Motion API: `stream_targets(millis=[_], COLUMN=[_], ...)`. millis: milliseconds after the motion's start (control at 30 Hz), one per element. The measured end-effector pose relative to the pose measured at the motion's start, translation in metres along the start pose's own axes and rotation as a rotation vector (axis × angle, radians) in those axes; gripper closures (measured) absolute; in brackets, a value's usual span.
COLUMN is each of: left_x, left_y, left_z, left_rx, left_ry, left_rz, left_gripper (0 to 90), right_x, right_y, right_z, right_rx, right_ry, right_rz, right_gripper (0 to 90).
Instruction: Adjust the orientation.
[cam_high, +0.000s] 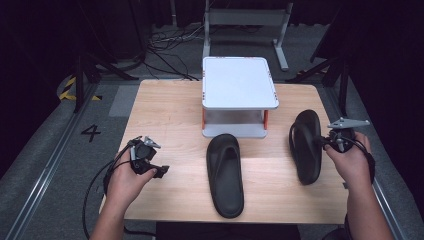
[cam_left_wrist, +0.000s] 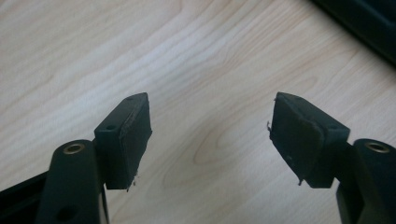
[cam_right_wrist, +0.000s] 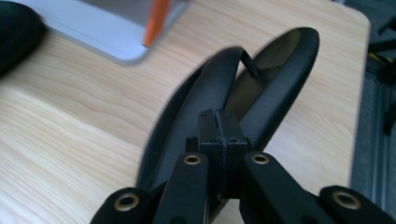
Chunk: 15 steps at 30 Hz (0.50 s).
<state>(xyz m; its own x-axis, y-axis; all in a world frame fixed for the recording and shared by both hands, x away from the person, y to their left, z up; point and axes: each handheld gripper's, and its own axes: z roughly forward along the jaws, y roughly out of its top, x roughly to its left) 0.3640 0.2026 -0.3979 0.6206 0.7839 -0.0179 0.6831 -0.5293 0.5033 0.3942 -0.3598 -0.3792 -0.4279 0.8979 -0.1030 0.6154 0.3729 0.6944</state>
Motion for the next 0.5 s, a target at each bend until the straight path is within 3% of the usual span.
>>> stream_targets(millis=[133, 267, 367, 433, 500], left_x=[-0.004, -0.004, -0.004, -0.004, -0.003], left_y=[0.013, 0.018, 0.020, 0.020, 0.020], left_z=[0.005, 0.008, 0.010, 0.011, 0.011], left_rx=[-0.016, -0.008, -0.015, -0.010, -0.007], left_ry=[-0.013, -0.014, -0.024, -0.026, -0.025], left_rz=[0.024, 0.046, 0.035, 0.038, 0.037], left_gripper=[30.6, 30.6, 30.7, 30.6, 30.4], right_x=[-0.015, -0.025, -0.030, -0.033, -0.035], right_y=[-0.019, -0.033, -0.041, -0.043, -0.043], right_z=[-0.002, 0.000, 0.000, -0.004, -0.007], right_rx=[0.053, 0.078, 0.094, 0.082, 0.061], right_ry=[-0.046, -0.005, -0.013, -0.004, 0.017], right_rz=[0.042, 0.098, 0.122, 0.146, 0.206], right_gripper=[90.0, 90.0, 87.9, 82.2, 66.0])
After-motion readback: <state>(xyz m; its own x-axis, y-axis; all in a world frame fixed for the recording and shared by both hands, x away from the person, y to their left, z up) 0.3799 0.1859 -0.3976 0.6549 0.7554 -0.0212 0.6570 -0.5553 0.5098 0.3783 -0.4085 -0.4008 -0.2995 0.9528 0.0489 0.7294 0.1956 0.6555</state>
